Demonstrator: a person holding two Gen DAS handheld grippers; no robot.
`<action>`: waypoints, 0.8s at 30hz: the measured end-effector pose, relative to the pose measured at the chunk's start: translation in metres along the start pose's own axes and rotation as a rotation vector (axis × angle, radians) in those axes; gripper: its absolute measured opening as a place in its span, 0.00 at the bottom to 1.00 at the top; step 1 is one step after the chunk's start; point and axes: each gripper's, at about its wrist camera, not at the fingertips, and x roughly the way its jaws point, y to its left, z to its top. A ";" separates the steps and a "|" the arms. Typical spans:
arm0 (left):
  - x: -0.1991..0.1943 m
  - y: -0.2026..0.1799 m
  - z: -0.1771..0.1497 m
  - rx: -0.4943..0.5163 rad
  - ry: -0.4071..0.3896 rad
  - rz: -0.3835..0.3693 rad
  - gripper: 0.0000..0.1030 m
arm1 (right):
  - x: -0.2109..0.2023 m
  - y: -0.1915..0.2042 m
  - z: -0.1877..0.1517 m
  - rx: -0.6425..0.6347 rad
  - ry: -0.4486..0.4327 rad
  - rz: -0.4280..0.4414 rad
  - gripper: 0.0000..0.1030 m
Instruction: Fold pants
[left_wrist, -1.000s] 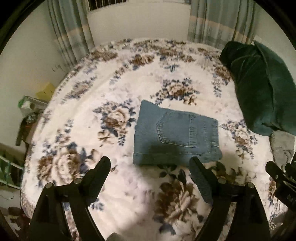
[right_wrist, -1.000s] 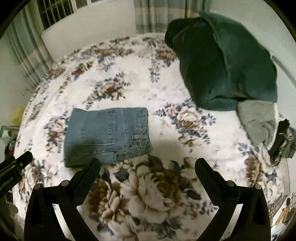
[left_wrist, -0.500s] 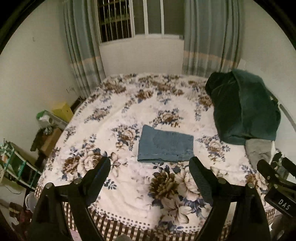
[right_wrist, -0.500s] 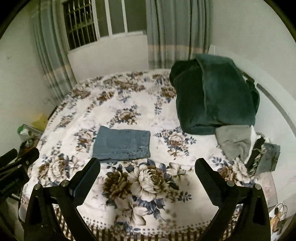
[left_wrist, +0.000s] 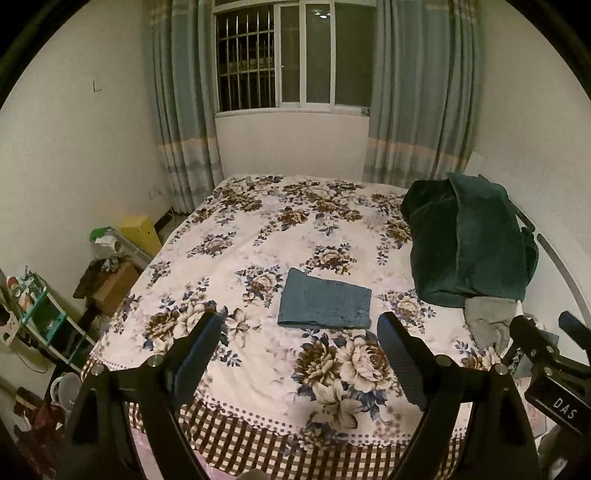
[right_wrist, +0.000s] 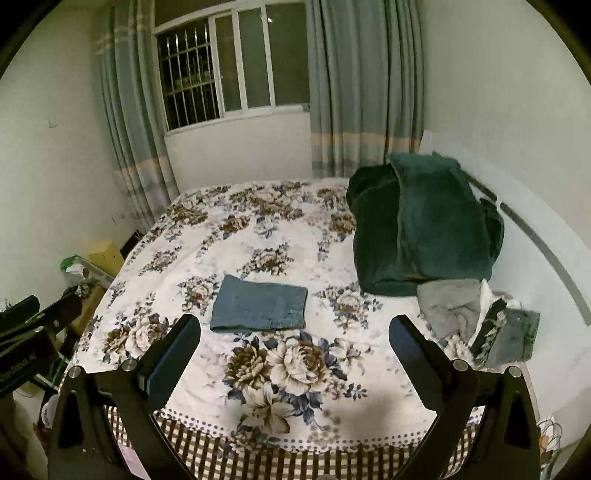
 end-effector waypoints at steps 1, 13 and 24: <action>-0.005 0.001 -0.001 -0.001 0.002 -0.003 0.84 | -0.006 0.002 0.001 0.000 -0.002 0.004 1.00; -0.032 0.000 -0.006 0.041 -0.042 -0.015 1.00 | -0.029 0.014 0.000 0.002 -0.028 0.007 1.00; -0.040 0.001 -0.005 0.042 -0.050 0.000 1.00 | -0.029 0.013 0.001 0.001 -0.029 0.003 1.00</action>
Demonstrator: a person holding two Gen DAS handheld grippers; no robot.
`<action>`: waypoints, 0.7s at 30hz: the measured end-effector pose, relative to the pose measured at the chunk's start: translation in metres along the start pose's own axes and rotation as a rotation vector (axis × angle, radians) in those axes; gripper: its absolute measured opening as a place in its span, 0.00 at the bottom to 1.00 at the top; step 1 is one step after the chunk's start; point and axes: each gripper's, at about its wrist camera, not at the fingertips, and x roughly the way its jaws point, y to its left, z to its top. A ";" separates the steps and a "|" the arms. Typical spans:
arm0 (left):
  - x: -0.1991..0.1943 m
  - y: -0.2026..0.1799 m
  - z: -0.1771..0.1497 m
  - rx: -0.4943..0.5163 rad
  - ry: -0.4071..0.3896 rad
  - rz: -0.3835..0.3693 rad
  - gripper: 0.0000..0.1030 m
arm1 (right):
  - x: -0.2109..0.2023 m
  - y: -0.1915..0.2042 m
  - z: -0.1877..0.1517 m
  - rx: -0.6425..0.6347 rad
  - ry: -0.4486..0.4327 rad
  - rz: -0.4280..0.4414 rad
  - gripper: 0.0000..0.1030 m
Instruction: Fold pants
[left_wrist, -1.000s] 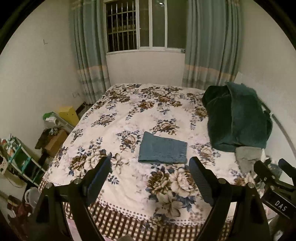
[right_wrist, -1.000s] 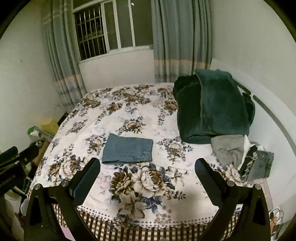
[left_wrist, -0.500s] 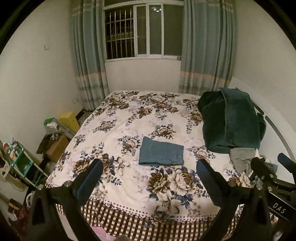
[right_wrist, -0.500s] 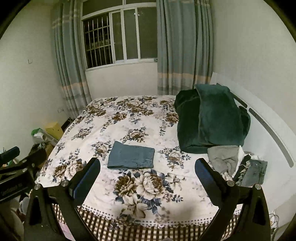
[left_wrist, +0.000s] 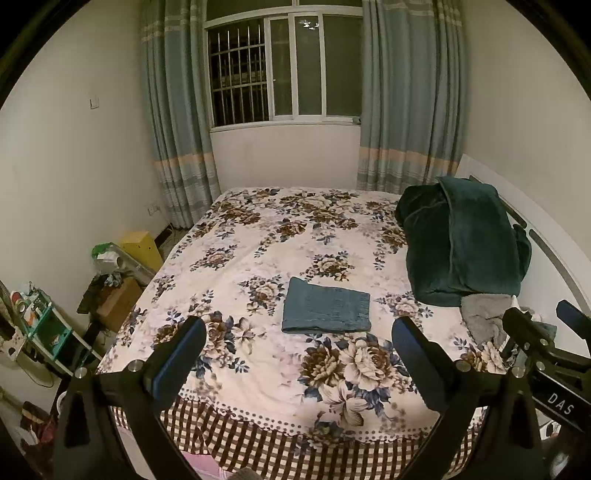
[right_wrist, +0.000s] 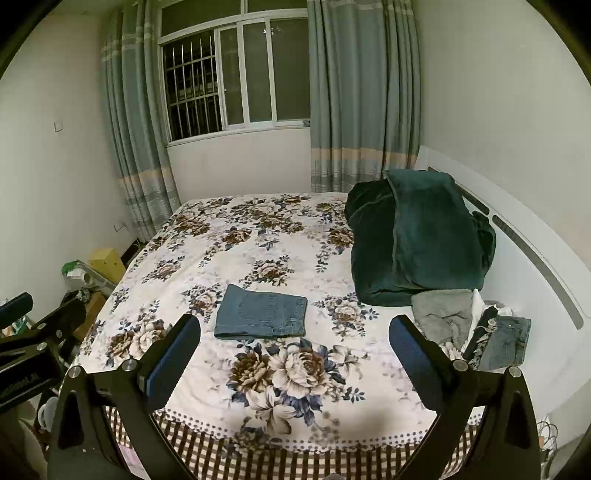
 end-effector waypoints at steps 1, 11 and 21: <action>-0.001 0.000 0.000 0.001 -0.001 0.003 1.00 | 0.000 0.000 -0.001 0.002 0.001 0.001 1.00; -0.003 0.000 0.003 0.001 -0.002 -0.001 1.00 | -0.003 0.000 -0.001 0.005 0.006 0.004 1.00; -0.003 0.000 0.004 -0.003 0.001 -0.004 1.00 | -0.001 0.001 -0.002 0.001 0.004 0.007 1.00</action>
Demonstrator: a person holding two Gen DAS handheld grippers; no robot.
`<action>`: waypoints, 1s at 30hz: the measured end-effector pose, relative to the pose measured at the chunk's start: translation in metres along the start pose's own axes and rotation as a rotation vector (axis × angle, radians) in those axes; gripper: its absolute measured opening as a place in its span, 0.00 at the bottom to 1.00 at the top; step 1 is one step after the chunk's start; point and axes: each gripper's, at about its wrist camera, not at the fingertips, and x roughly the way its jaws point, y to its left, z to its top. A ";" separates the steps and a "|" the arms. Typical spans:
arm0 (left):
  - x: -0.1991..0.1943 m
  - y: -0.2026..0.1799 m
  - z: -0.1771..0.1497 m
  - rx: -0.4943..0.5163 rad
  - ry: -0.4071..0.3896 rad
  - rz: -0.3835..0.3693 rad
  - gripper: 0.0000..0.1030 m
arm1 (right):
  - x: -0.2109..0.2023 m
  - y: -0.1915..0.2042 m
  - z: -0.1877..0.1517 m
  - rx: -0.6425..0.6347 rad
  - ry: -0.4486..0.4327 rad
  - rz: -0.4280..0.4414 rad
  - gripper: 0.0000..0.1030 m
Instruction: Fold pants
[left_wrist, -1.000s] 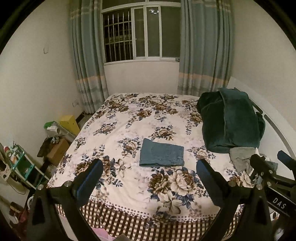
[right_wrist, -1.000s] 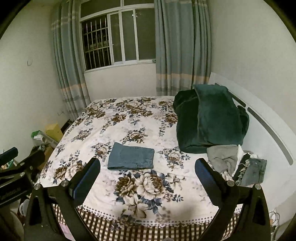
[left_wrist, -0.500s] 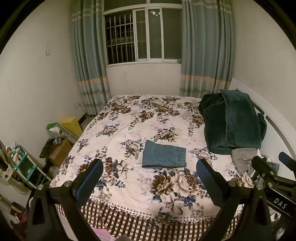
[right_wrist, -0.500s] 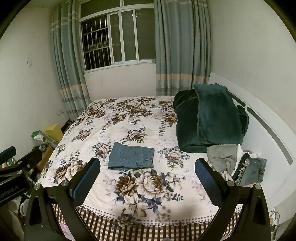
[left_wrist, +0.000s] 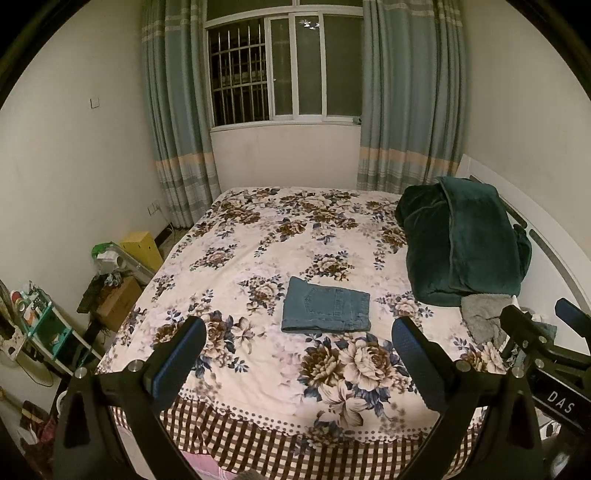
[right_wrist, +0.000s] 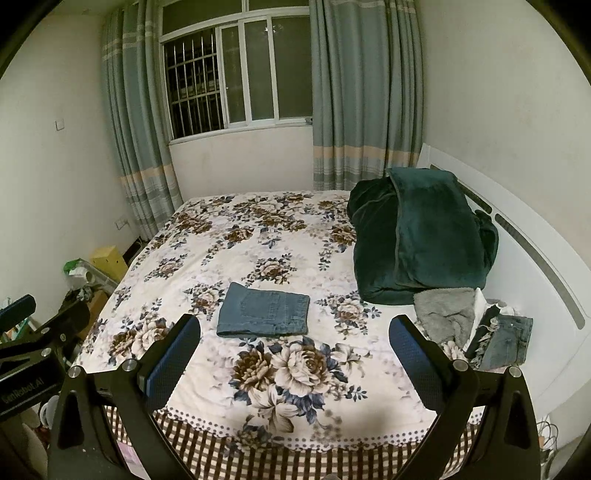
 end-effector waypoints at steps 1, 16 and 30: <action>0.001 0.000 -0.001 0.001 -0.002 -0.001 1.00 | 0.001 0.000 0.000 0.000 0.000 0.001 1.00; 0.003 0.002 -0.002 -0.008 -0.015 0.009 1.00 | 0.001 0.000 0.001 -0.001 0.001 0.002 1.00; 0.003 0.001 -0.002 -0.010 -0.014 0.012 1.00 | 0.000 0.001 0.001 -0.005 -0.003 -0.002 1.00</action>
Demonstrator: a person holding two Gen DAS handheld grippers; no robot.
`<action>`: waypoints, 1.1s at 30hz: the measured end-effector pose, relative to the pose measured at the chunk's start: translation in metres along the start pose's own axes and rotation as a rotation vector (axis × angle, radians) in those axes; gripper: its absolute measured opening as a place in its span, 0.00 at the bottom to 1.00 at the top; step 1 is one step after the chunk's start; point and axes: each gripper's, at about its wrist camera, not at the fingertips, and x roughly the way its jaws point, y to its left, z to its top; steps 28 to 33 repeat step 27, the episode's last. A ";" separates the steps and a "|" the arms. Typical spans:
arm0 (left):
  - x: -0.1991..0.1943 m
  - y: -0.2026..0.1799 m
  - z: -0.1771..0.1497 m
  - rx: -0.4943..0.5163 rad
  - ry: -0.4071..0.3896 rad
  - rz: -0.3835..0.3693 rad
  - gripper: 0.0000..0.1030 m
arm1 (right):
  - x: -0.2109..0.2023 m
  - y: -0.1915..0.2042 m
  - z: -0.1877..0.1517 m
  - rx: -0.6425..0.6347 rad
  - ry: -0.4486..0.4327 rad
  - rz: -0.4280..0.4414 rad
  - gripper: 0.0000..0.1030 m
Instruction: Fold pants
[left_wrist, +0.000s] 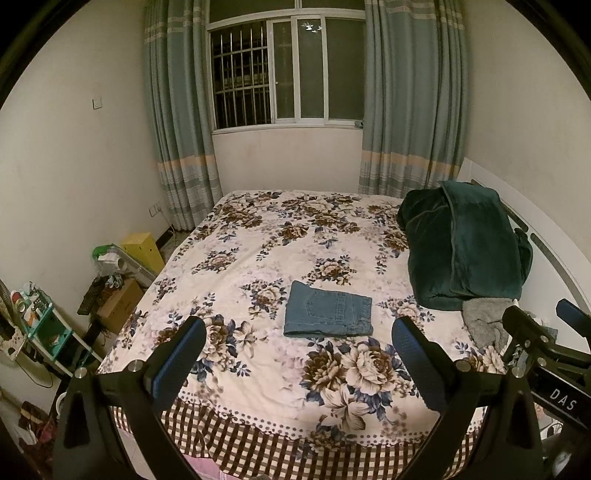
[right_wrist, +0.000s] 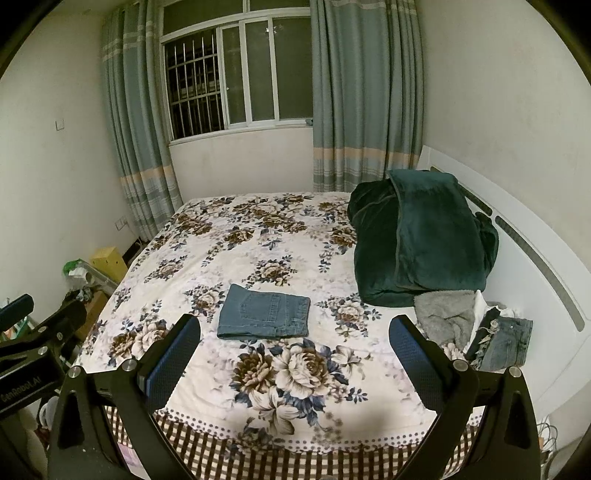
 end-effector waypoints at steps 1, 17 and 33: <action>0.000 0.000 0.000 0.000 0.000 -0.002 1.00 | 0.000 0.001 0.001 -0.001 0.000 0.001 1.00; 0.001 0.000 0.000 0.001 0.002 -0.002 1.00 | 0.001 0.000 0.003 -0.003 0.000 0.007 1.00; 0.002 0.001 -0.001 0.004 -0.012 0.004 1.00 | 0.000 0.000 0.002 -0.002 0.001 0.006 1.00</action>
